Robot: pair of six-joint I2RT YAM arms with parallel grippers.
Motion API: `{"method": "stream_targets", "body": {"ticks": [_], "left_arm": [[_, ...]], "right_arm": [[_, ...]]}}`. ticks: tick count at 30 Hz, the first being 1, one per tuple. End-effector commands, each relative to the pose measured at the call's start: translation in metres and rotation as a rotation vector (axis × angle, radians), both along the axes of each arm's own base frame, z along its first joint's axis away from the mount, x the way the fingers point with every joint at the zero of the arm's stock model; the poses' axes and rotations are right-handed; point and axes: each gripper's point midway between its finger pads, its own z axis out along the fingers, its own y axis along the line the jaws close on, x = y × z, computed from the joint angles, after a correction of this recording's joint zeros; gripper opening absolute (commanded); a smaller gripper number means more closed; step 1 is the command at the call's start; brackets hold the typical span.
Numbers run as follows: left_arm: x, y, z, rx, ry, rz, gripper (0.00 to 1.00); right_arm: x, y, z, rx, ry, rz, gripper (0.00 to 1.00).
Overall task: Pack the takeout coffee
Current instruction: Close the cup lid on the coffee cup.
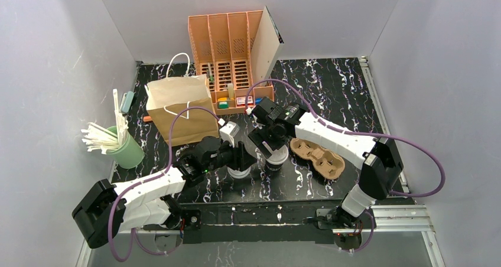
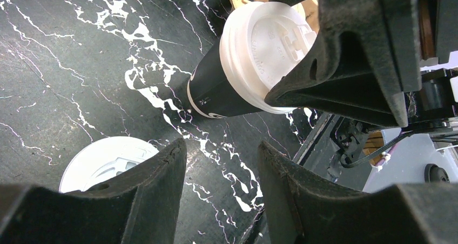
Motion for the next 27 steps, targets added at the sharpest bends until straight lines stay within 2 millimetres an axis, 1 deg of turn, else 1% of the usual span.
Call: {"method": "stream_targets", "body": {"ticks": [1, 9, 15, 27], "left_arm": [[0.002, 0.002, 0.007, -0.011, -0.024, 0.010, 0.49], [0.002, 0.002, 0.006, -0.010, -0.022, 0.011, 0.49], [0.002, 0.002, 0.006, -0.014, -0.020, 0.012, 0.49], [0.000, 0.004, 0.005, -0.016, -0.022, 0.011, 0.49]], "right_arm": [[-0.018, -0.010, -0.030, -0.064, 0.092, 0.005, 0.85], [-0.026, -0.020, -0.041, -0.108, 0.134, -0.008, 0.85], [-0.034, -0.026, -0.046, -0.139, 0.174, -0.008, 0.85], [-0.040, -0.033, -0.058, -0.186, 0.212, -0.021, 0.84]]}}
